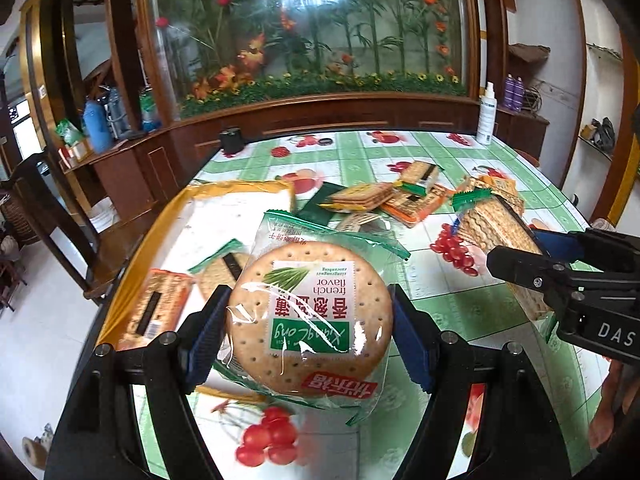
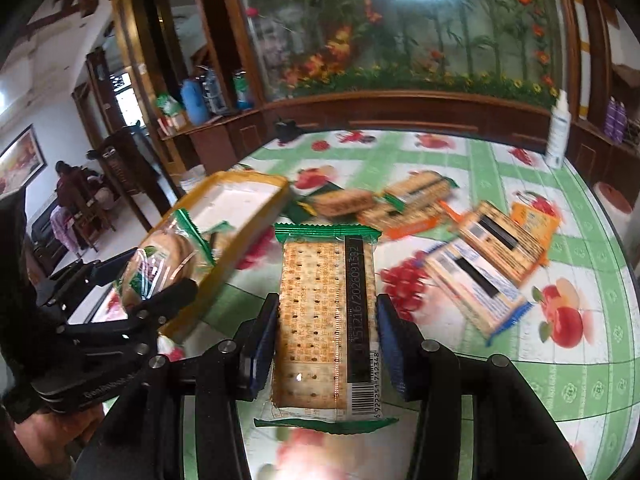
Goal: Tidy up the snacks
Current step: 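Grasp the round French-flavor crackers with the left tool while the right grasps green-topped crackers, then carry both cracker packs to the white box and release them inside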
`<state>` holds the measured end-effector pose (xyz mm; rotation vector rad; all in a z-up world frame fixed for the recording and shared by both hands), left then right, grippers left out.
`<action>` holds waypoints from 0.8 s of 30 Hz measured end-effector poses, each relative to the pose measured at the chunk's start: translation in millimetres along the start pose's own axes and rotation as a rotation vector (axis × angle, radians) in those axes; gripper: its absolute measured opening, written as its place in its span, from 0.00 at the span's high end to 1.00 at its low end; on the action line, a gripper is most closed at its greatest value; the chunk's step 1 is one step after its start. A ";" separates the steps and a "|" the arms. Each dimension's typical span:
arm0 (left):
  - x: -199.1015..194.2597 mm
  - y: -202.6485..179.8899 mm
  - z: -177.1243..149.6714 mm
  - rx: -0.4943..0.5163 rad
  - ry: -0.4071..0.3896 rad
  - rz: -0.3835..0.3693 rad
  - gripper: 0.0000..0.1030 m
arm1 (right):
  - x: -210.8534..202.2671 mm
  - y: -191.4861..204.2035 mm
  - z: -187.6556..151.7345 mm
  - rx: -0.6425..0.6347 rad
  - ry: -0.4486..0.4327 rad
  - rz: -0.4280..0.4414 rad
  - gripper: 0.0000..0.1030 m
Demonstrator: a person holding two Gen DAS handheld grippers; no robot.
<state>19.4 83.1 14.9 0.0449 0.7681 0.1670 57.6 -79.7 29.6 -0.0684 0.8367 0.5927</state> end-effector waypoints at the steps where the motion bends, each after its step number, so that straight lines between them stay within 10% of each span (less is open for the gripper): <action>1: -2.0 4.1 -1.1 -0.006 -0.003 0.005 0.26 | -1.9 6.7 0.9 -0.010 -0.006 0.002 0.53; 24: -13.7 52.1 -11.0 -0.081 -0.024 0.071 0.26 | 4.8 70.3 3.2 -0.101 -0.002 0.048 0.53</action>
Point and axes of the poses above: each gripper's, at about its wrist camera, not at the fingertips, and x roughly the way its jaws point, y to its left, z to its top, the point moved 4 cm from there along x, roughly the way its jaws point, and after that the axes turned 5 degrees about y, right-handed, at the moved point
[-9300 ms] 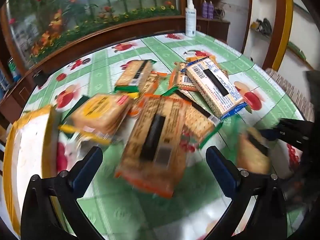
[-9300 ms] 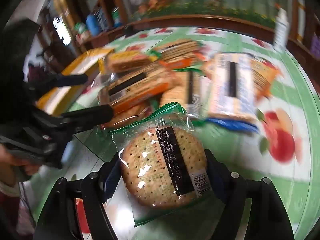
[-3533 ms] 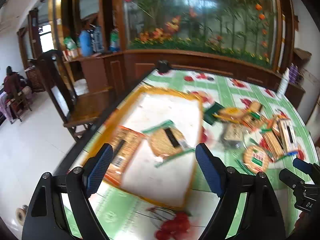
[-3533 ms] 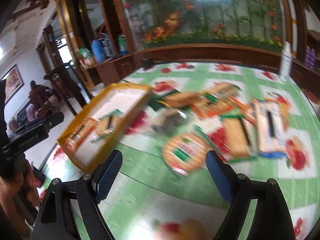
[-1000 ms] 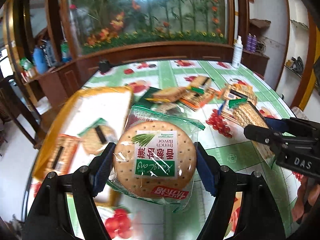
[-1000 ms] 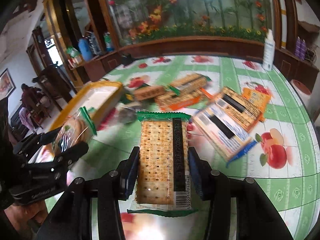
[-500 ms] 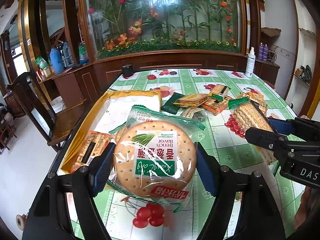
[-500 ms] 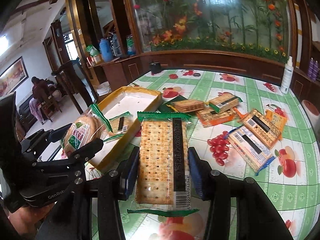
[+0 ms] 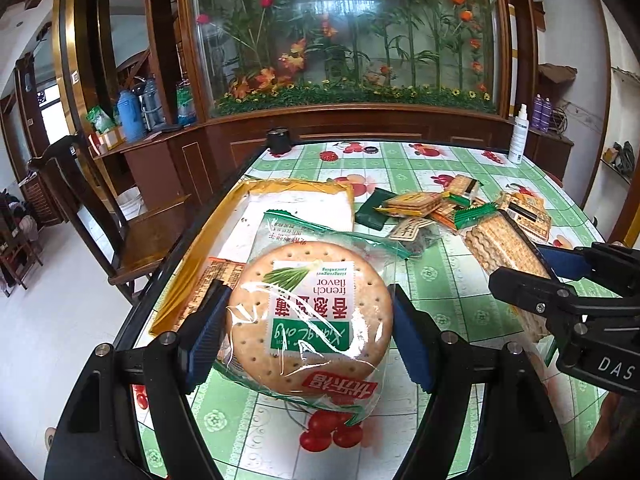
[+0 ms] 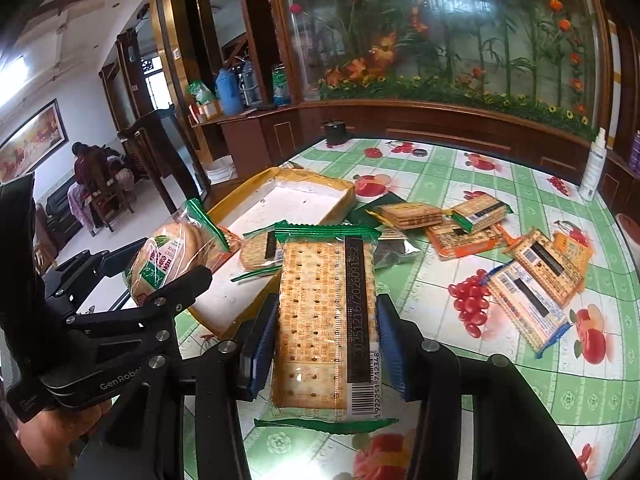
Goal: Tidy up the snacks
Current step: 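Carry both cracker packs to the white box and release them inside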
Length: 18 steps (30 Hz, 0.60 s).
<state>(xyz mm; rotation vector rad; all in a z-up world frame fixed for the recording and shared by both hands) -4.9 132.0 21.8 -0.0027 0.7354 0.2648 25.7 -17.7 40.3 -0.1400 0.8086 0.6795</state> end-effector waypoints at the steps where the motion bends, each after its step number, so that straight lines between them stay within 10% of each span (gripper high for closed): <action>1: 0.3 1.6 -0.1 -0.002 0.000 0.002 0.26 | 2.1 2.3 0.7 -0.003 0.002 0.003 0.53; 18: 50.2 78.3 -2.3 -0.177 0.096 0.040 0.26 | 47.2 40.2 27.4 -0.048 0.036 0.082 0.53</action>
Point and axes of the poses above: each gripper's, at about its wrist camera, not at the fingertips, and x roughly the way its jaws point, y to its left, z to its top, the point moved 4 cm from there along x, roughly the way its jaws point, and after that the axes turned 5 degrees about y, right-handed, at the moved point
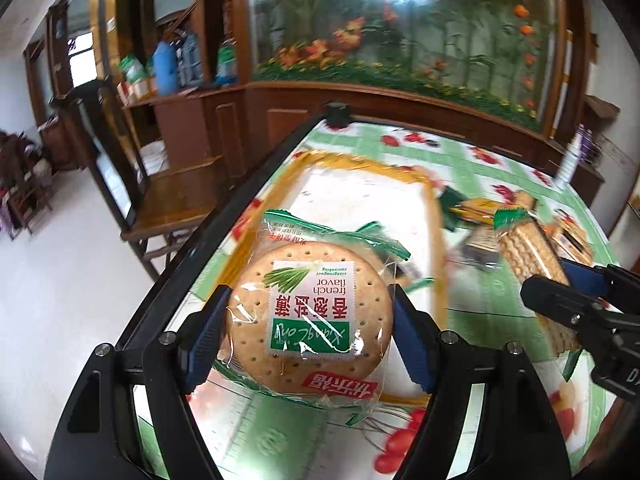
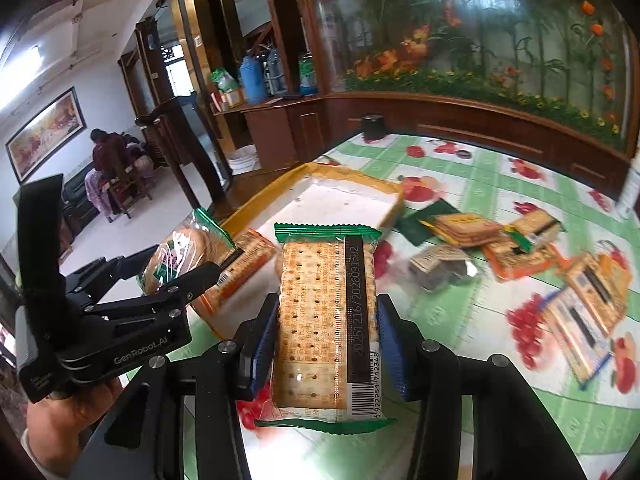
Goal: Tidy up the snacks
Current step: 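Carry both cracker packs to the white box and release them inside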
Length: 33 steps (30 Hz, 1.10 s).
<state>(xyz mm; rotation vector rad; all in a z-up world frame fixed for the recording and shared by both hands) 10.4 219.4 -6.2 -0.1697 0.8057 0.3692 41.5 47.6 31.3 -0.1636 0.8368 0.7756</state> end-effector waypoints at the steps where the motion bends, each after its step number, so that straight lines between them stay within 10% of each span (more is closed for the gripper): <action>1: 7.4 4.2 1.2 -0.015 0.016 -0.005 0.26 | 8.0 2.7 4.9 0.003 0.005 0.016 0.53; 19: 60.4 -8.0 7.9 0.009 0.127 -0.046 0.26 | 144.6 -10.6 72.6 0.133 0.098 0.129 0.53; 33: 45.9 -8.7 2.7 -0.031 0.122 -0.035 0.17 | 145.8 -16.2 65.0 0.151 0.085 0.154 0.44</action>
Point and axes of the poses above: each gripper's, at about its wrist camera, not at the fingertips, and x roughly the way its jaws point, y to its left, z to its top, the point moved 4 cm from there along x, roughly the way its jaws point, and after that the axes turned 5 degrees about y, right-handed, at the moved point
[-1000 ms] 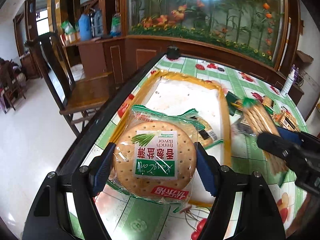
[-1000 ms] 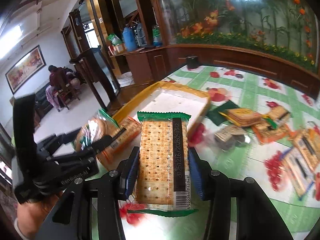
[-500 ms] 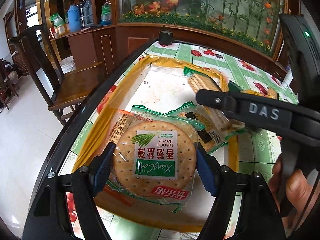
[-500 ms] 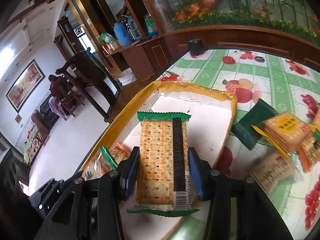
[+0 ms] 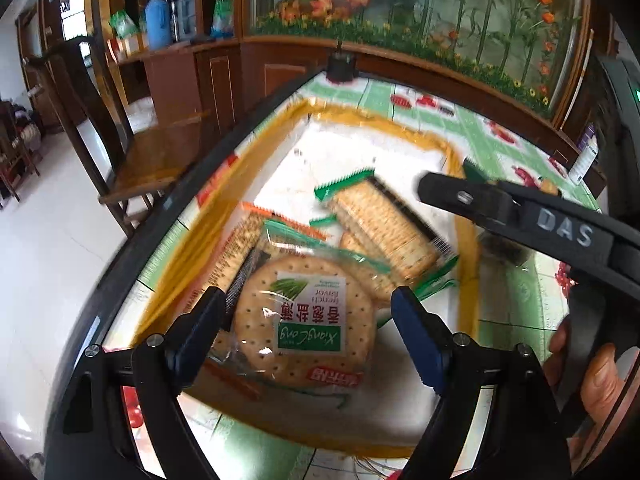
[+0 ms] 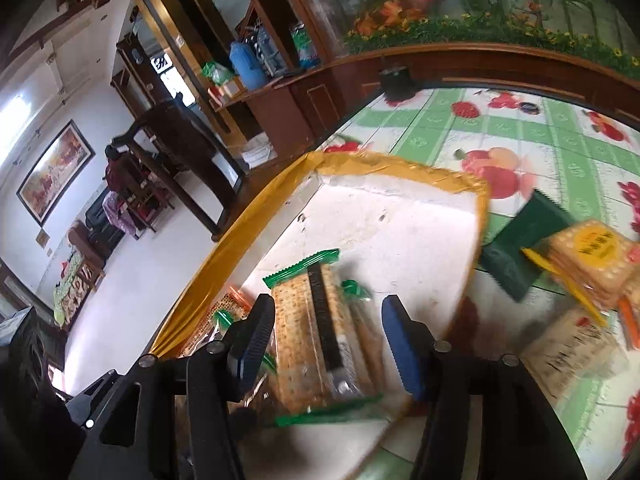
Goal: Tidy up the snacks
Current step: 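Carry both cracker packs to the white box and release them inside, then grasp the clear dark snack bag with the left tool while the right grasps a white biscuit pack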
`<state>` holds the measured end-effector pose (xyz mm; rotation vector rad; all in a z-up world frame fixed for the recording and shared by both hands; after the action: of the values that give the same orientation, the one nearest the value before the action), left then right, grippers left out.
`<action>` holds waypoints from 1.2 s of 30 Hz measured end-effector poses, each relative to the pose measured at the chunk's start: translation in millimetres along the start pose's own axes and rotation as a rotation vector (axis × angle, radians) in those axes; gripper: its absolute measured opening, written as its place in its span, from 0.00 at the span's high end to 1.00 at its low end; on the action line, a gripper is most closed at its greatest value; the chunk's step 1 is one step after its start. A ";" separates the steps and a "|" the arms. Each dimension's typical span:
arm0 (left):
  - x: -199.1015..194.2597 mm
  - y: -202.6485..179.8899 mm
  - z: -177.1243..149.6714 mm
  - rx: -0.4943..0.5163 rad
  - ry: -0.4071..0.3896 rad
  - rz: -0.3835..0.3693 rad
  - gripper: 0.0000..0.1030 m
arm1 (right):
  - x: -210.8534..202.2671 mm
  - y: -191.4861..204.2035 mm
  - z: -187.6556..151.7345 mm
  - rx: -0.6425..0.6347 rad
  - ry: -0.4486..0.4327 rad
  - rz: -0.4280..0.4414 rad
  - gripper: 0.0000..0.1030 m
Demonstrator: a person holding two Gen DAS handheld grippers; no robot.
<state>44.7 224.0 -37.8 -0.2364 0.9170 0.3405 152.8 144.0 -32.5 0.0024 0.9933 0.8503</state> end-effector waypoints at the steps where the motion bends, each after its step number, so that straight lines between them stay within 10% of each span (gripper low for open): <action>1: -8.4 -3.2 0.1 0.009 -0.027 0.009 0.16 | -7.6 -2.9 -1.8 0.005 -0.013 -0.001 0.42; 17: -82.3 -74.0 -2.6 0.130 -0.210 0.022 0.14 | -180.9 -97.9 -77.6 0.168 -0.216 -0.132 0.33; 36: -24.9 -166.2 1.0 0.271 -0.064 -0.079 0.12 | -255.9 -213.9 -149.5 0.334 -0.246 -0.279 0.29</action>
<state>95.5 66.6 -7.9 -0.0122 0.8776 0.1468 110.5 -218.3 -9.2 0.2426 0.8683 0.4112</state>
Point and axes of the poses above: each gripper's, at about its wrist camera, not at the fingertips, and x roughly the way its jaws point, y to its left, z to its top, the point moved 4 cm from there along x, roughly the way its jaws point, and after that the axes turned 5 degrees about y, right-handed, at the moved point
